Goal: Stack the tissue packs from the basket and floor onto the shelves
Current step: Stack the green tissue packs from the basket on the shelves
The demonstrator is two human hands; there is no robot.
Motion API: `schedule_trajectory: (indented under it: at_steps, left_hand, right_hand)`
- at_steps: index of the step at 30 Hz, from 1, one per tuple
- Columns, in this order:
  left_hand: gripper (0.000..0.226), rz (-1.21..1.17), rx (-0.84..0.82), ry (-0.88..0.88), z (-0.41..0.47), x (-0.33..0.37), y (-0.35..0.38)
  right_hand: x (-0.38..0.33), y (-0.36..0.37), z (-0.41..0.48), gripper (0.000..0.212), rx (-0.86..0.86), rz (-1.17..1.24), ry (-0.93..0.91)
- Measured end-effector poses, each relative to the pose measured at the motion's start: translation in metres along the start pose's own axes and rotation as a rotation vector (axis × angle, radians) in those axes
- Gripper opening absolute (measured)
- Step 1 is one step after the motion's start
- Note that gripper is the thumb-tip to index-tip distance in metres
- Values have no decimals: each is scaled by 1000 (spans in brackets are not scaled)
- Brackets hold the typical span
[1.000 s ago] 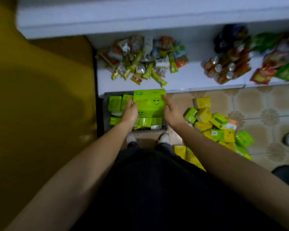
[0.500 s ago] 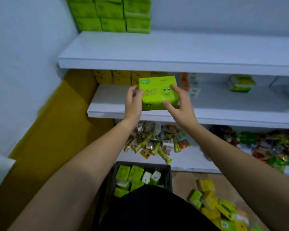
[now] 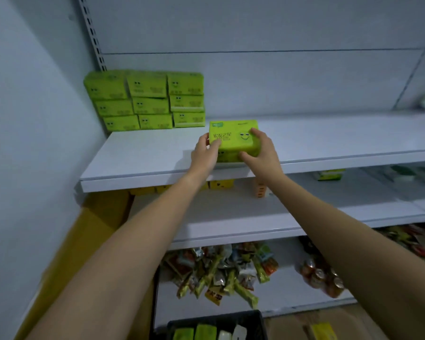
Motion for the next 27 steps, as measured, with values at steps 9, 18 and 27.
schedule_trajectory:
  at_steps: [9,18,27]
  left_hand:
    - [39,106,-10,-56,78,-10,14]
    - [28,7,37,-115,168,-31,10]
    - [15,527,292,111,187,-21,-12]
  right_hand:
    - [38,-7,85,63,-16,-119,77]
    - [93,25,192,63,-172,-43,121]
    - [96,31,230,49,-94,-43,107]
Point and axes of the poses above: each hand's wrist, its own z-axis towards the middle knuckle, its own y-axis out of the palm, x = y × z, the point moved 8 cm from there along z, towards the middle knuckle, and after that the axes turned 11 degrees about -x, right-handed, at the moved point
